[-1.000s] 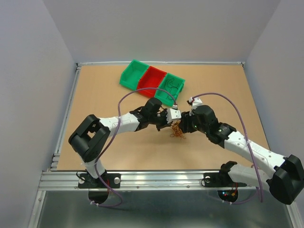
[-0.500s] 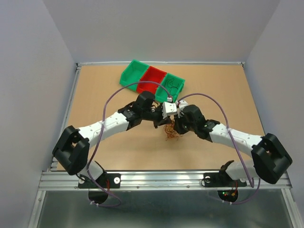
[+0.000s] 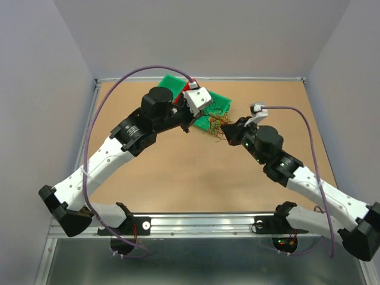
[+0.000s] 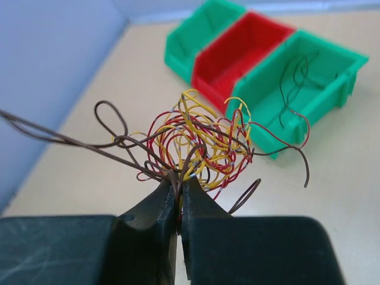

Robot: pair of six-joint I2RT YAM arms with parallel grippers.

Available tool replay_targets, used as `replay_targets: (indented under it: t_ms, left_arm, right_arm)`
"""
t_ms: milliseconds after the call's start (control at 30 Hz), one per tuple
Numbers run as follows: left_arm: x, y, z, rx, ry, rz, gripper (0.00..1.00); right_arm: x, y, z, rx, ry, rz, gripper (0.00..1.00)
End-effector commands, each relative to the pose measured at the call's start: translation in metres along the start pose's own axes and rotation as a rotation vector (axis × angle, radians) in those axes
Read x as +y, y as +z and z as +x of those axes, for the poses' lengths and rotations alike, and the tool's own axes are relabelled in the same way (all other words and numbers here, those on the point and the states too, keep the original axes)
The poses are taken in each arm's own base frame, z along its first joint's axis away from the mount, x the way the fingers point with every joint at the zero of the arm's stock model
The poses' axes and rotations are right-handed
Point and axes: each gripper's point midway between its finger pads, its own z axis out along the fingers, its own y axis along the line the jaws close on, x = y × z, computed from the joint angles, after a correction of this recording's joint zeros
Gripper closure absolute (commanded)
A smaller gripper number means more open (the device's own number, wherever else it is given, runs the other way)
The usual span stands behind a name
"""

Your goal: Untangle the cables

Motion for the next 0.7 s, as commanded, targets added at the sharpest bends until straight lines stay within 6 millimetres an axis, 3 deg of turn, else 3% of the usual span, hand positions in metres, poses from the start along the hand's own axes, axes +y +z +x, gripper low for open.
replay_targets:
  t_ms: [0,100,167,200,233,267,300,333,367,433,567,667]
  left_arm:
    - [0.092,-0.136,-0.132,-0.418,-0.068,-0.575,1.0]
    - [0.113,-0.163,-0.135,-0.454,-0.118,-0.729,1.0]
    - [0.115,-0.164,-0.134,-0.456,-0.124,-0.748,1.0]
    - [0.111,-0.16,-0.134,-0.458,-0.11,-0.72,1.0]
    - [0.093,-0.154,-0.145,-0.501,-0.057,-0.603,1.0]
    - [0.08,-0.148,-0.147,-0.515,-0.02,-0.523,1.0]
    - [0.063,-0.135,-0.143,-0.509,0.023,-0.425,1.0]
    - [0.032,-0.125,-0.146,-0.53,0.082,-0.244,1.0]
    - [0.017,-0.119,-0.143,-0.525,0.113,-0.161,1.0]
    - [-0.008,-0.105,-0.137,-0.506,0.135,-0.01,1.0]
    - [-0.011,-0.097,-0.138,-0.491,0.127,0.019,1.0]
    - [-0.017,-0.097,-0.138,-0.499,0.131,0.056,1.0]
  right_arm:
    - [-0.11,-0.048,0.05,0.099,0.013,0.516,0.92]
    - [-0.135,-0.083,0.019,-0.063,0.094,0.69,0.89]
    - [-0.138,-0.099,0.009,-0.128,0.127,0.684,0.5]
    - [-0.138,-0.104,0.008,-0.136,0.128,0.673,0.38]
    - [-0.137,-0.107,0.011,-0.134,0.125,0.656,0.3]
    - [-0.135,-0.109,0.009,-0.14,0.127,0.634,0.28]
    - [-0.125,-0.113,0.0,-0.164,0.123,0.564,0.26]
    - [-0.122,-0.112,0.004,-0.157,0.101,0.526,0.23]
    - [-0.103,-0.111,-0.008,-0.189,0.062,0.395,0.23]
    - [-0.082,-0.108,-0.01,-0.208,0.007,0.251,0.19]
    - [-0.018,-0.102,-0.016,-0.252,-0.123,-0.13,0.17]
    - [0.002,-0.091,-0.01,-0.235,-0.181,-0.24,0.13]
